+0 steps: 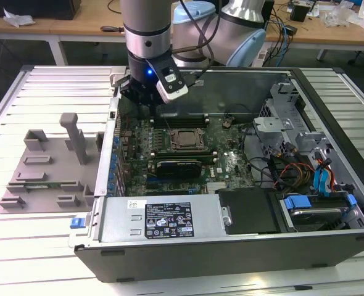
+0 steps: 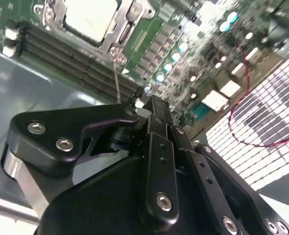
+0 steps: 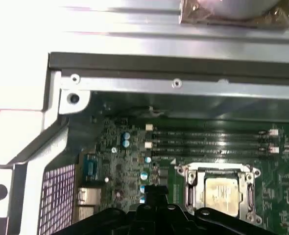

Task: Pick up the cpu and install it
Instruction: 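Install the first cpu locking lever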

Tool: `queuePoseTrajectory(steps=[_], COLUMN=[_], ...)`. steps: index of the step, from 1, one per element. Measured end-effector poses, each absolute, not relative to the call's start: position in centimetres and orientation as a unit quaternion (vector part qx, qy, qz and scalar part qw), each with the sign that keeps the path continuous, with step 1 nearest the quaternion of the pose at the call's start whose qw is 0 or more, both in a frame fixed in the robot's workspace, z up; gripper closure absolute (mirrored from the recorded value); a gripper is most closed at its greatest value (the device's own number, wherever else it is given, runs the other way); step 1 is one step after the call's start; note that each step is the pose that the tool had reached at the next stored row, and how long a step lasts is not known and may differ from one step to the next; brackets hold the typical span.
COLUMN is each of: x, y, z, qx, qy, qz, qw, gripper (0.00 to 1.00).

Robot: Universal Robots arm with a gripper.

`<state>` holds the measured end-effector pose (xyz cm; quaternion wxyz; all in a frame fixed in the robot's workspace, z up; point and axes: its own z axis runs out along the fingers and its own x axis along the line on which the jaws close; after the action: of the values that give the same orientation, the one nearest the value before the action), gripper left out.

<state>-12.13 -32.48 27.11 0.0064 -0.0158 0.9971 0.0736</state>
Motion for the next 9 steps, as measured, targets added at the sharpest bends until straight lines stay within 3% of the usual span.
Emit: queuePoseTrajectory(steps=[9], x=[-12.13], y=[-32.48], z=[26.42], qx=[-0.02], qy=[0.996], qz=[0.09], qw=[0.008], gripper=[0.89])
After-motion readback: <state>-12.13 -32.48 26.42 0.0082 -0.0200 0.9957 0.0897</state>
